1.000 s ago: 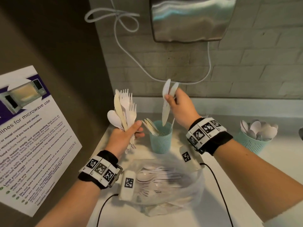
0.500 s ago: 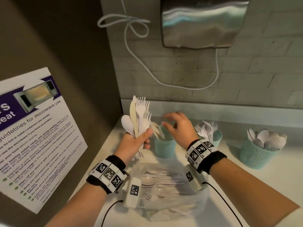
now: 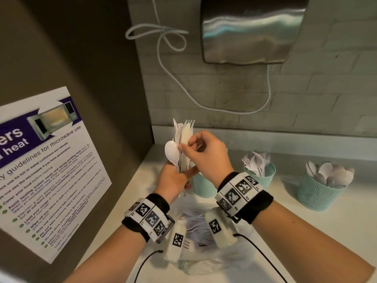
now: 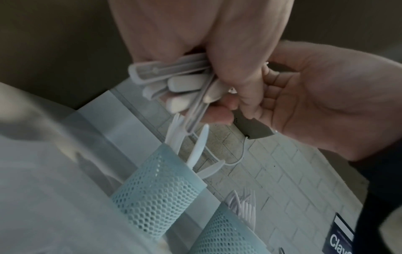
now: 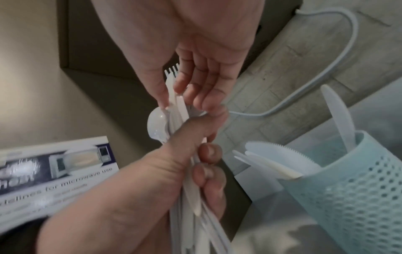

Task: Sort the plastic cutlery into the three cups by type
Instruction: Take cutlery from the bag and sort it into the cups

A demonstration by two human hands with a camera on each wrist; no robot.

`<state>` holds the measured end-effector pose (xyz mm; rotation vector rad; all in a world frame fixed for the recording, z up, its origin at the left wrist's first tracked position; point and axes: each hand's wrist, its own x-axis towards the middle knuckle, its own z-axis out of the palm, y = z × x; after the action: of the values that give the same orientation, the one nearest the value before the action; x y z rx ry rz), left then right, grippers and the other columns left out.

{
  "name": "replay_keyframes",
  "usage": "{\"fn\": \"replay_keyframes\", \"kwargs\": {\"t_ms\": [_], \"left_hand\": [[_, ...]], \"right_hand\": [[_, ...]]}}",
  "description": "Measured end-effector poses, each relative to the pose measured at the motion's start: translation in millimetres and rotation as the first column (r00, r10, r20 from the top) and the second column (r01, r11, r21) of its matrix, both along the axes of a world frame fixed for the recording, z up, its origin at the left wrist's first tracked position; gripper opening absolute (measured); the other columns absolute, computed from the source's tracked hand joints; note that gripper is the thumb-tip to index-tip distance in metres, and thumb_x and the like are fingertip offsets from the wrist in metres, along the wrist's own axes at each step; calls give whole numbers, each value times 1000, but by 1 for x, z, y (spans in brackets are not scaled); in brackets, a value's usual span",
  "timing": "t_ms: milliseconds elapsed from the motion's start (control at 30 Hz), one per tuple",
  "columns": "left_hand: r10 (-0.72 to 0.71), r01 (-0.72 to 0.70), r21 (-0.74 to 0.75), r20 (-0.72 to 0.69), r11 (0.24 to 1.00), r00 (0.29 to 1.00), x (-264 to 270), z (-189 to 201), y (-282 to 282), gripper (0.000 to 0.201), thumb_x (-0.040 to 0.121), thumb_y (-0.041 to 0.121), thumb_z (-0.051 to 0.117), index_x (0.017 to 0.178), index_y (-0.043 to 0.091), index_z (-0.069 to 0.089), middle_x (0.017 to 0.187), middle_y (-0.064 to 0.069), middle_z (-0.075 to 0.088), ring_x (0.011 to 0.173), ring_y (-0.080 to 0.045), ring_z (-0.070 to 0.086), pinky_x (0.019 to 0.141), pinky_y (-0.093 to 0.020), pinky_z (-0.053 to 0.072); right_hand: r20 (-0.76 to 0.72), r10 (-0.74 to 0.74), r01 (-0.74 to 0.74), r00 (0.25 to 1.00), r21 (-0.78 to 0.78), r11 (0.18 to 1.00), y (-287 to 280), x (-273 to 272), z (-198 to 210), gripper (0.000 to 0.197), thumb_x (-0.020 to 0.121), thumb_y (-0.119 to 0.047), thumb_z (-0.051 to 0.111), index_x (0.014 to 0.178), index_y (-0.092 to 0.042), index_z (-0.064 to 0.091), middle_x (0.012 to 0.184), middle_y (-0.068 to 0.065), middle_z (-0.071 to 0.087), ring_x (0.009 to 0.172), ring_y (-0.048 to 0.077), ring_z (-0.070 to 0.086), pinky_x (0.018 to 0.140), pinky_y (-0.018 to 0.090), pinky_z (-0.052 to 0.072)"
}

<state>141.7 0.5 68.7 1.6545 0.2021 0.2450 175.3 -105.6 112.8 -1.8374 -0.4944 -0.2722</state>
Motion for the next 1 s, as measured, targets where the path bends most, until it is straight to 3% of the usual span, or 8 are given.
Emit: {"fn": "replay_keyframes", "kwargs": {"t_ms": [200, 333, 433, 533, 600, 767, 867, 1000], "left_hand": [[-65, 66, -19, 35, 998, 997, -8, 5, -3, 16, 85, 16, 67, 90, 4, 59, 45, 6, 59, 39, -4, 56, 41, -19, 48], [-34, 39, -92, 62, 995, 998, -8, 7, 5, 27, 86, 29, 64, 102, 7, 64, 73, -4, 68, 57, -12, 65, 48, -25, 55], [7, -2, -105, 47, 994, 999, -6, 7, 13, 18, 84, 26, 68, 97, 12, 66, 77, -2, 65, 62, -12, 59, 53, -30, 59], [21, -15, -113, 58, 993, 998, -6, 5, 18, 4, 86, 19, 67, 89, 15, 68, 64, 3, 61, 62, -14, 59, 58, -28, 59], [-11, 16, -54, 90, 998, 996, -10, 6, 18, 2, 88, 16, 65, 87, 15, 67, 68, 3, 64, 62, -9, 63, 56, -17, 53], [-47, 46, 11, 116, 999, 992, -11, 3, 17, 11, 87, 12, 66, 97, 8, 68, 87, -2, 69, 65, 9, 63, 59, -3, 45], [-30, 28, 19, 133, 999, 991, -9, -1, 19, 13, 85, 10, 68, 96, 16, 68, 89, 7, 71, 74, 11, 64, 66, -3, 45], [-56, 49, 41, 181, 998, 982, -9, -2, 19, 24, 84, -1, 65, 99, 17, 64, 82, 21, 70, 78, 14, 64, 72, -5, 45]], "right_hand": [[-23, 51, -51, 998, 8, 999, -9, 8, 2, 12, 81, -23, 71, 86, -20, 60, 73, -8, 59, 63, 8, 55, 64, 24, 48], [2, 87, -87, 996, 57, 995, -18, 15, 10, 6, 93, -24, 56, 99, -23, 57, 82, -4, 59, 72, 22, 61, 71, 43, 55], [60, -7, -2, 998, 142, 990, -29, 29, 17, 10, 98, -27, 45, 94, -29, 54, 80, -9, 54, 69, 17, 56, 65, 38, 51], [151, -135, 140, 979, -18, 990, -38, 47, 9, 20, 95, -32, 45, 80, -21, 50, 77, 2, 55, 71, 28, 59, 66, 45, 51], [147, -130, 161, 981, -223, 961, -42, 52, -8, 17, 95, -27, 48, 84, -16, 54, 77, 2, 57, 71, 26, 59, 63, 33, 43], [139, -145, 201, 980, -670, 714, -49, 46, -55, 22, 93, -31, 50, 93, -14, 63, 87, 9, 71, 81, 33, 66, 65, 31, 49], [58, -111, 118, 992, -733, 669, -50, 46, -61, 22, 92, -33, 51, 96, -19, 66, 92, 6, 72, 87, 29, 67, 73, 33, 53], [91, -25, 75, 996, -605, 792, -47, 42, -42, 36, 84, -22, 57, 120, -20, 59, 112, 0, 65, 108, 21, 50, 93, 33, 44]]}}
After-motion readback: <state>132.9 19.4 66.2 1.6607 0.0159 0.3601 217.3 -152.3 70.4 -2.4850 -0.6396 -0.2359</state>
